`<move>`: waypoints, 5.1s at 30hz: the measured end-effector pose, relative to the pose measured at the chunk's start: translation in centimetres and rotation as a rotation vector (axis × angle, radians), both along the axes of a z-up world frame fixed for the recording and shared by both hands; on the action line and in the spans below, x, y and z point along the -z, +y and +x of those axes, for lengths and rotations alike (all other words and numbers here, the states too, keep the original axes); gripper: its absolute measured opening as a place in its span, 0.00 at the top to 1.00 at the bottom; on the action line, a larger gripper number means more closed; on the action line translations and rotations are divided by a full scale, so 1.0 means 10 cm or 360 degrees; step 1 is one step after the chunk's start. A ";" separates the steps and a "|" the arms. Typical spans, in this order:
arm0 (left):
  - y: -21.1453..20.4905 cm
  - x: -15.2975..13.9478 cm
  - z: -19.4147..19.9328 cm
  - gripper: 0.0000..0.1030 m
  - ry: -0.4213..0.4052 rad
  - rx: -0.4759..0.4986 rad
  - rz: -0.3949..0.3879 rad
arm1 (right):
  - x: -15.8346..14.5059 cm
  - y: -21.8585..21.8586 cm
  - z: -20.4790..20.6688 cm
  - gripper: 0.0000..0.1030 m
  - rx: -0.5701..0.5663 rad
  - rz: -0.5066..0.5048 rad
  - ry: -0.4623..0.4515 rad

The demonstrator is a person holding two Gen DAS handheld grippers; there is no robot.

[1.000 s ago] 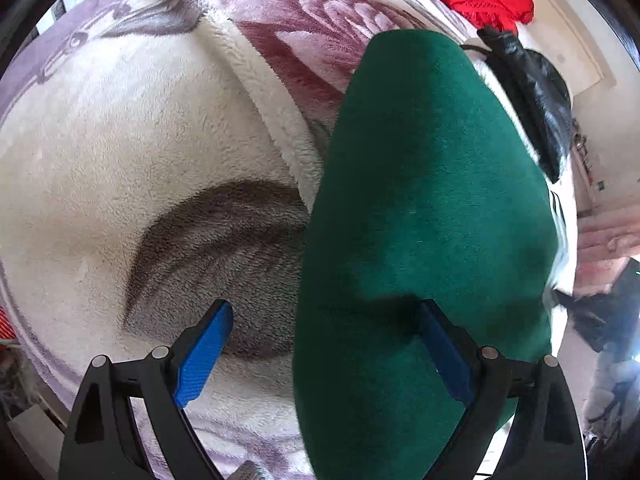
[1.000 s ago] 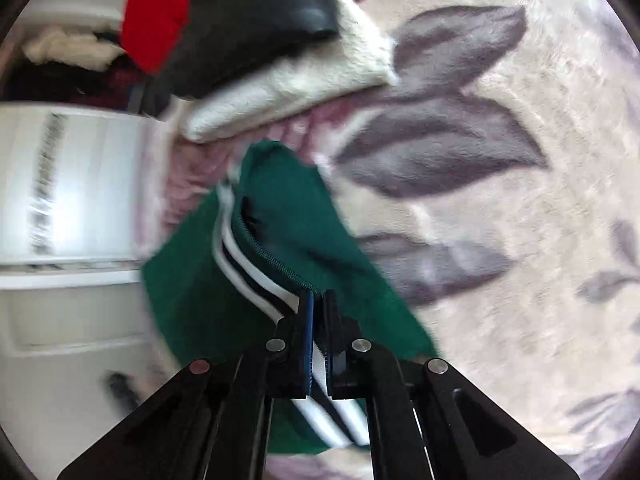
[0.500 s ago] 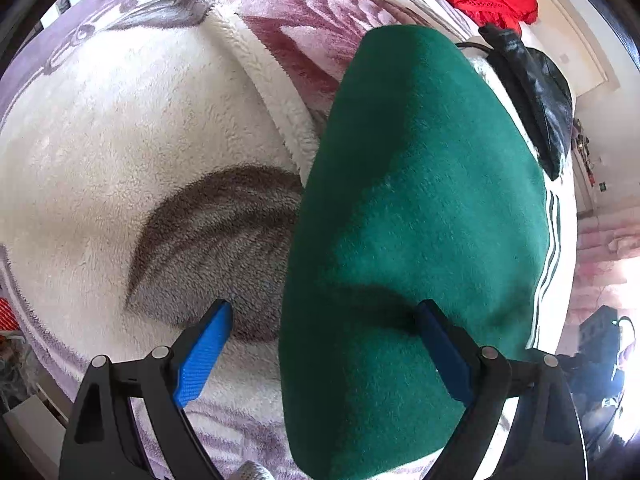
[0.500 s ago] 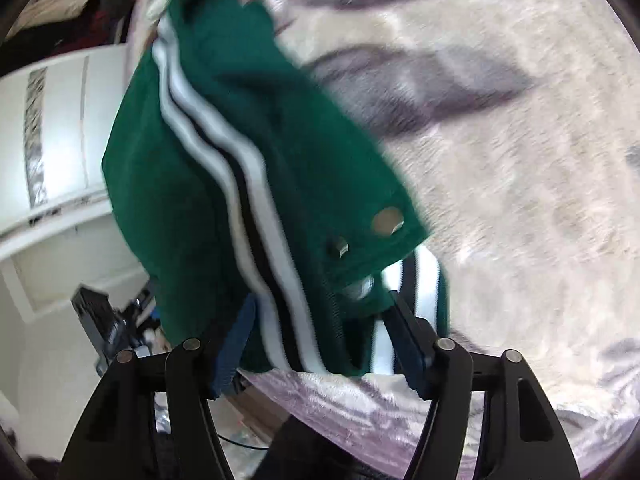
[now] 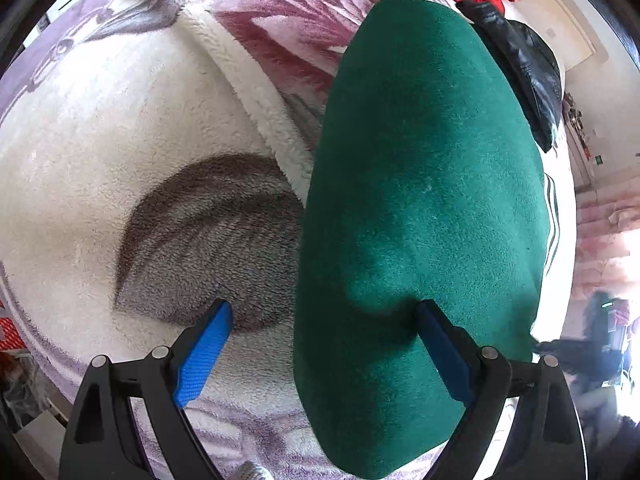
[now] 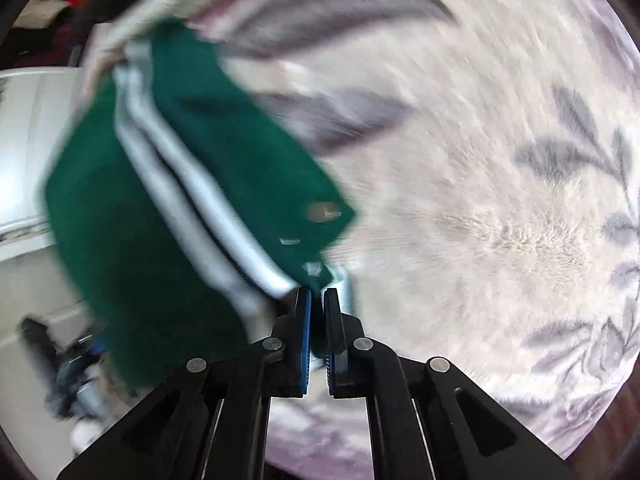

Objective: Fold large clothes

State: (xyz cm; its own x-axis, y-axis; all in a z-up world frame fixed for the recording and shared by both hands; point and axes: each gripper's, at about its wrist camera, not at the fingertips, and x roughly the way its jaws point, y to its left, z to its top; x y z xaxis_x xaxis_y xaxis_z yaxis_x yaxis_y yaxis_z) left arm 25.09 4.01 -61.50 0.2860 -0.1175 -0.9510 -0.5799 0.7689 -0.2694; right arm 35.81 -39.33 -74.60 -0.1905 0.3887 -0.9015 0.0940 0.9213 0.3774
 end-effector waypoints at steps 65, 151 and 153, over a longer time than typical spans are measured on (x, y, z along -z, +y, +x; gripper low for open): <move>0.50 0.48 0.23 0.00 -0.0286 -0.0163 -0.0663 | 0.43 1.00 1.11 0.00 -0.0478 0.0827 0.0277; -0.48 -3.33 2.35 0.00 -0.0562 0.0816 0.0695 | -4.27 1.30 0.67 0.00 0.0304 -0.0888 -0.1072; -0.52 -3.55 2.11 0.00 -0.0591 0.0817 0.0705 | -4.61 1.35 0.37 0.00 0.0298 -0.0909 -0.1135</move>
State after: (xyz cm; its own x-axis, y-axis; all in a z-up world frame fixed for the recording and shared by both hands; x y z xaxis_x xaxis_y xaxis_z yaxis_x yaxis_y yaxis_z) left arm 46.24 -1.19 -26.01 0.6082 0.0475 -0.7924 -0.0534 0.9984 0.0189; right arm 39.47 -25.86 -28.50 0.5026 -0.1812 -0.8453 0.1800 0.9783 -0.1027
